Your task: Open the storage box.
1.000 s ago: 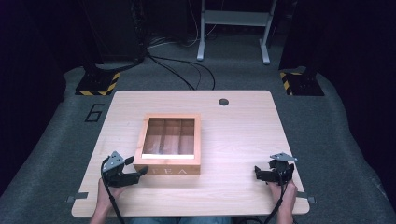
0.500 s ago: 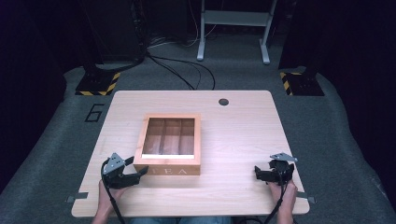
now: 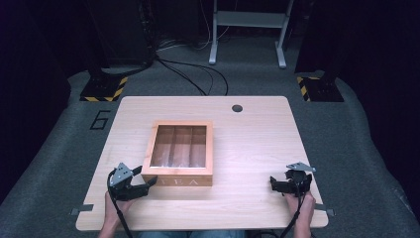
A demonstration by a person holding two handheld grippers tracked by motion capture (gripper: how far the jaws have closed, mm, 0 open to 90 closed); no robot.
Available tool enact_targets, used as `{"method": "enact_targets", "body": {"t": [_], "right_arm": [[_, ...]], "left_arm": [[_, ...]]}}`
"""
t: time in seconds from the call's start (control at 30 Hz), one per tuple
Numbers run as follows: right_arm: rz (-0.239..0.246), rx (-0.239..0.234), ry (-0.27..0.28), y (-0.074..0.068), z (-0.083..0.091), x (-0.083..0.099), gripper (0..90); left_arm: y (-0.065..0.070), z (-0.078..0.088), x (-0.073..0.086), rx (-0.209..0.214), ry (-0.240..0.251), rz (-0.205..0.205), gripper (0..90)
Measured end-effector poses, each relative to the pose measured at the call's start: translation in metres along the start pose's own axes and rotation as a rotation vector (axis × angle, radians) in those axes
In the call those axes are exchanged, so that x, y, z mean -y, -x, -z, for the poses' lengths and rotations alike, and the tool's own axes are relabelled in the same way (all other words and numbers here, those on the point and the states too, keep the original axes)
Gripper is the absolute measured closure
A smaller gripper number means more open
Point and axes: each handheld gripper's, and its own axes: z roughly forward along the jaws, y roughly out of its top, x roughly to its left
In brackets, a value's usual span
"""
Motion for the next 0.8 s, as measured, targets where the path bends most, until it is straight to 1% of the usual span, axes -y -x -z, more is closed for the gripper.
{"method": "enact_targets", "body": {"t": [0.07,0.17,0.23,0.27,0.67,0.73,0.8], "right_arm": [[0.001,0.000,0.000,0.0000,0.0000,0.0000,0.7],[0.000,0.000,0.000,0.0000,0.0000,0.0000,0.7],[0.000,0.000,0.000,0.0000,0.0000,0.0000,0.7],[0.001,0.000,0.001,0.0000,0.0000,0.0000,0.7],[0.000,0.000,0.001,0.0000,0.0000,0.0000,0.7],[0.000,0.000,0.001,0.0000,0.0000,0.0000,0.7],[0.000,0.000,0.000,0.0000,0.0000,0.0000,0.7]], "left_arm": [[0.0009,-0.0008,0.0011,-0.006,0.018,0.013,28.6],[0.0016,0.0001,0.0009,-0.008,0.013,0.009,28.8],[0.0019,-0.0001,0.0010,-0.011,0.017,0.009,28.9],[0.0022,-0.0007,0.0013,-0.014,0.027,0.011,28.9],[0.0020,0.0001,-0.0003,-0.011,0.023,0.006,28.8],[0.0020,0.0005,-0.0003,-0.012,0.019,0.000,29.0],[0.0026,0.0007,0.0000,-0.015,0.025,0.000,29.3]]}}
